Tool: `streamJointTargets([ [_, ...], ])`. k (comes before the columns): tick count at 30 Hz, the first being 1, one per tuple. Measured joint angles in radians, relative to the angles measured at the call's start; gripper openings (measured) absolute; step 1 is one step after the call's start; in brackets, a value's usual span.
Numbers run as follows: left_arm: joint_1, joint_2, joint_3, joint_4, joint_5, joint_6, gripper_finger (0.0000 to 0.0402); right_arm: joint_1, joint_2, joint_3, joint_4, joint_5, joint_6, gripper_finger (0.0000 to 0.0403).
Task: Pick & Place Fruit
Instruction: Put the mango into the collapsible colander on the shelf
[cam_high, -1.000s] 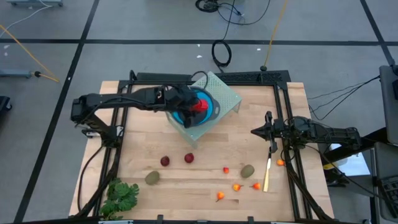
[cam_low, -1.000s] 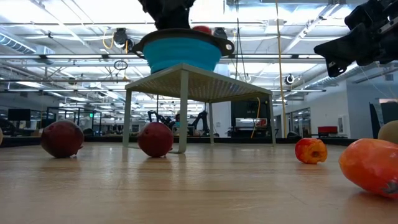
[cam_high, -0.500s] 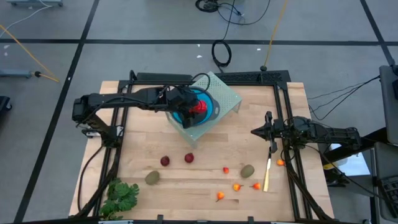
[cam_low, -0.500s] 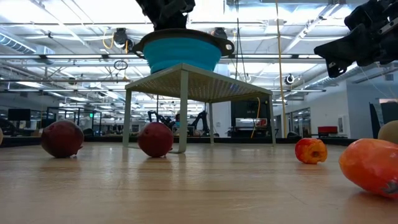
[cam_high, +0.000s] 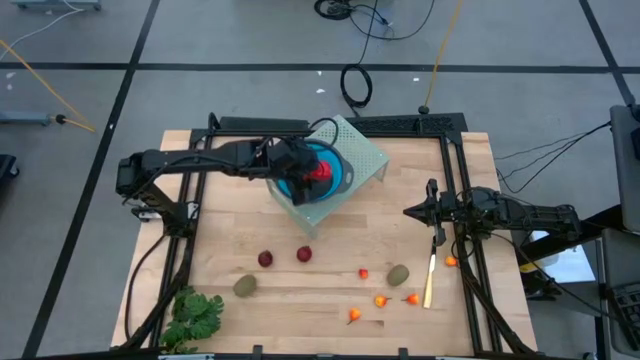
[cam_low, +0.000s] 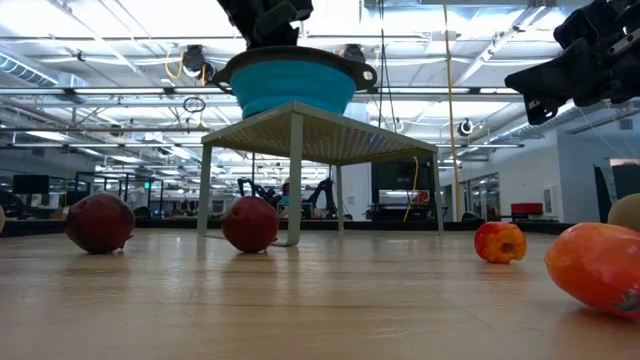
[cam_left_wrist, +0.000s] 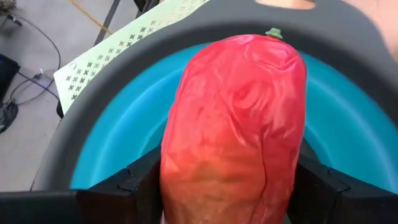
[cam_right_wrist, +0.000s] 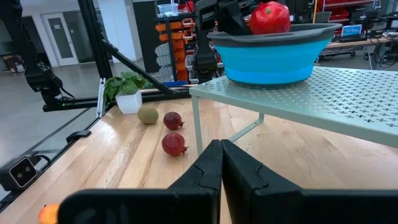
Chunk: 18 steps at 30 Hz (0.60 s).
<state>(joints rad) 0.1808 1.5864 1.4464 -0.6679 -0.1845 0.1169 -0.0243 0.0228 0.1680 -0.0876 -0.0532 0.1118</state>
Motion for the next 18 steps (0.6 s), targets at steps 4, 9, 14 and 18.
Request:
streamJointTargets([
  [4,0.015,0.0,0.0,-0.024,0.001,-0.02,0.0254,0.0,0.0,0.0,0.0,0.0,0.0,0.0],
  [9,0.029,0.0,0.0,-0.03,0.002,-0.034,0.0255,0.0,0.0,0.0,0.0,0.0,0.0,0.0],
  [14,0.03,0.0,0.0,-0.03,0.002,-0.023,0.0255,0.0,0.0,0.0,0.0,0.0,0.0,0.0],
  [18,0.031,0.0,0.0,-0.033,0.002,-0.044,0.0255,0.0,0.0,0.0,0.0,0.0,0.0,0.0],
])
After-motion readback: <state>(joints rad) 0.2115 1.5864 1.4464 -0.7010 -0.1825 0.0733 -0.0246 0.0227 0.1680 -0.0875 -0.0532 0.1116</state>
